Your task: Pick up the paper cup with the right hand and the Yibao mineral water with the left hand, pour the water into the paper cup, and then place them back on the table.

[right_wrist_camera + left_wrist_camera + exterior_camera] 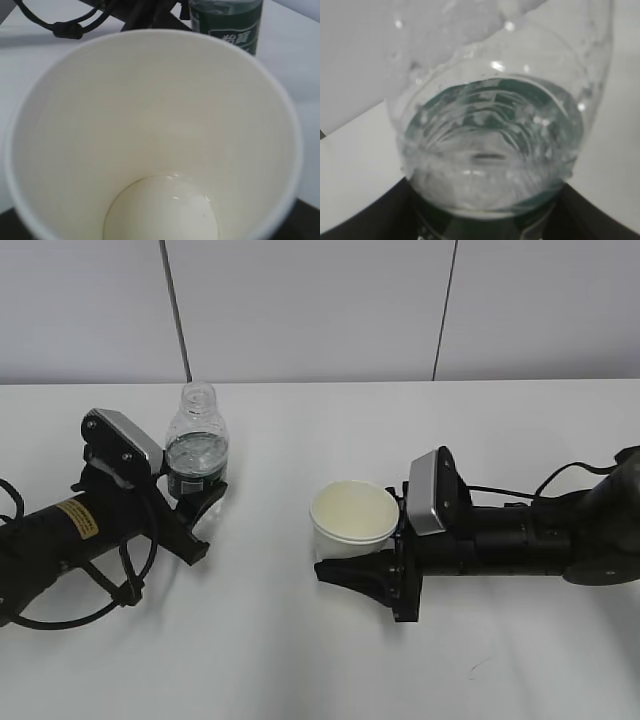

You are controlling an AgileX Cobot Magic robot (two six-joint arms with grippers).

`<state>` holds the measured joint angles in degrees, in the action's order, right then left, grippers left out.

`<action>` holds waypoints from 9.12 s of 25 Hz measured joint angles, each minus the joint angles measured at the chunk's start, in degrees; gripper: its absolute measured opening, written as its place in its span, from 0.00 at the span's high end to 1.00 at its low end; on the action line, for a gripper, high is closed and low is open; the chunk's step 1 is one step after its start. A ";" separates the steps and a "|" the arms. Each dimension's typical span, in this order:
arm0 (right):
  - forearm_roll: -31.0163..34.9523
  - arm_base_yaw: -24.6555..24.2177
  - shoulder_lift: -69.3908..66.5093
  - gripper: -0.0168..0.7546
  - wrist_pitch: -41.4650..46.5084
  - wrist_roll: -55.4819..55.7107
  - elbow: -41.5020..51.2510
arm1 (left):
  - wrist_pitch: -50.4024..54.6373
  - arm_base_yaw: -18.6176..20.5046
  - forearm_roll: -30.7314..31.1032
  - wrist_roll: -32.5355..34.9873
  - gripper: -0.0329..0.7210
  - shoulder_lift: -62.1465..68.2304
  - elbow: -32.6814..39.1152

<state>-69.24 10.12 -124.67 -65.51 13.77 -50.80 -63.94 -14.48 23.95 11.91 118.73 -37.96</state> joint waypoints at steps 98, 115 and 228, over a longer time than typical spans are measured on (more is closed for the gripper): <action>-19.01 8.52 -5.82 0.34 8.35 19.21 -18.54 | -0.01 0.00 -1.50 74.30 0.49 -5.18 -1.26; -18.26 8.52 -7.40 0.34 9.01 19.69 -19.33 | -0.06 0.00 -1.50 75.41 0.49 -5.18 -1.26; -16.77 8.41 -8.03 0.34 9.73 22.72 -22.55 | -0.83 0.00 1.29 2.00 0.49 -5.31 1.79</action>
<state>-86.02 18.54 -132.70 -55.78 36.50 -73.36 -64.77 -14.48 25.24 13.91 113.42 -36.18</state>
